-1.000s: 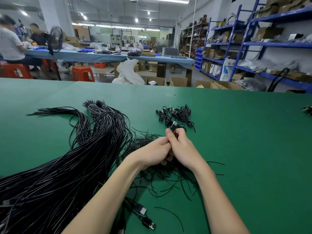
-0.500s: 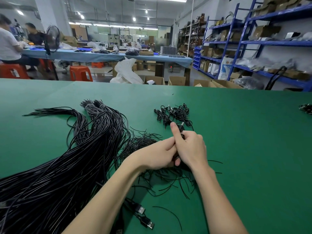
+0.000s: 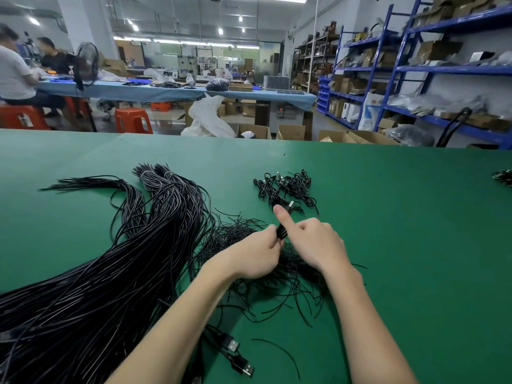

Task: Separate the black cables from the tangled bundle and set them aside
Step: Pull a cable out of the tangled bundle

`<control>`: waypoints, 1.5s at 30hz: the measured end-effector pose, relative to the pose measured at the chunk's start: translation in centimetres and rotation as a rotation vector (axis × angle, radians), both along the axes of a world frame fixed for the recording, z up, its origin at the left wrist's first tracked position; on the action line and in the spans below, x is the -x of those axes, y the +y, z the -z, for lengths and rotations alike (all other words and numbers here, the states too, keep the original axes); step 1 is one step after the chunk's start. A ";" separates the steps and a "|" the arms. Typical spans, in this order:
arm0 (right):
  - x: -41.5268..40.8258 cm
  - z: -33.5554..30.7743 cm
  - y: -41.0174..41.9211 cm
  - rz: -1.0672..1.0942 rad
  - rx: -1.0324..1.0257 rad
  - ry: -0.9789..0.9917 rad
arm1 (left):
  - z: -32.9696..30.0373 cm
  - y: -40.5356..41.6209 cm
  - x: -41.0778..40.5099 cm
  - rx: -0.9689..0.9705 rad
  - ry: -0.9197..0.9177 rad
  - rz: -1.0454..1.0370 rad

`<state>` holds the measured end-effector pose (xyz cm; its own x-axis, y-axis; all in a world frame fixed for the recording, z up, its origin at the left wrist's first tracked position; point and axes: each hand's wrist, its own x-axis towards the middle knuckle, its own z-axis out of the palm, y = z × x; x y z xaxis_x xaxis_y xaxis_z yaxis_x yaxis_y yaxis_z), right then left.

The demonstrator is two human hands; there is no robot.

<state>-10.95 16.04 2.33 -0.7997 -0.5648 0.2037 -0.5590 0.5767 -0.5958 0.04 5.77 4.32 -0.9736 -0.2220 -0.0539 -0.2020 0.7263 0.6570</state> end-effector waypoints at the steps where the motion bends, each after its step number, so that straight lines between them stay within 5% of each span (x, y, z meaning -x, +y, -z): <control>1: 0.0 0.0 -0.1 -0.012 -0.050 -0.016 | 0.2 0.1 0.2 0.072 0.019 -0.034; 9: 0.0 0.5 -0.6 -0.058 0.277 -0.015 | -0.5 0.4 0.1 0.027 0.160 0.000; 15: 0.4 0.8 -0.4 -0.264 0.427 -0.071 | -0.8 -0.2 -0.4 -0.681 0.140 -0.011; 19: 0.8 0.6 -0.4 -0.326 0.383 -0.125 | -0.8 -1.4 -0.9 -0.947 0.039 0.106; 25: 0.5 -0.2 -0.8 -0.208 0.175 -0.281 | -0.1 -2.3 -0.8 -1.083 0.024 -0.047; 31: 0.0 -0.4 -1.7 -0.068 0.196 -0.116 | 0.6 -2.4 -0.4 -1.124 0.106 -0.147; 36: 0.7 -0.7 -0.5 -0.205 0.339 -0.570 | 1.0 -3.3 -0.4 -1.187 0.277 -0.339; 41: -0.1 1.3 -0.1 -0.138 -0.195 -0.102 | 1.7 -3.5 0.0 -1.176 0.425 -0.466; 45: -1.1 1.2 -0.8 -0.073 -0.233 0.009 | 2.0 -3.7 0.1 -1.153 0.471 -0.517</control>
<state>-9.86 15.28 1.10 -0.7541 -0.6533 0.0676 -0.6085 0.6562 -0.4462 -0.05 2.07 2.27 -0.7701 -0.6216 -0.1432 0.1297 -0.3723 0.9190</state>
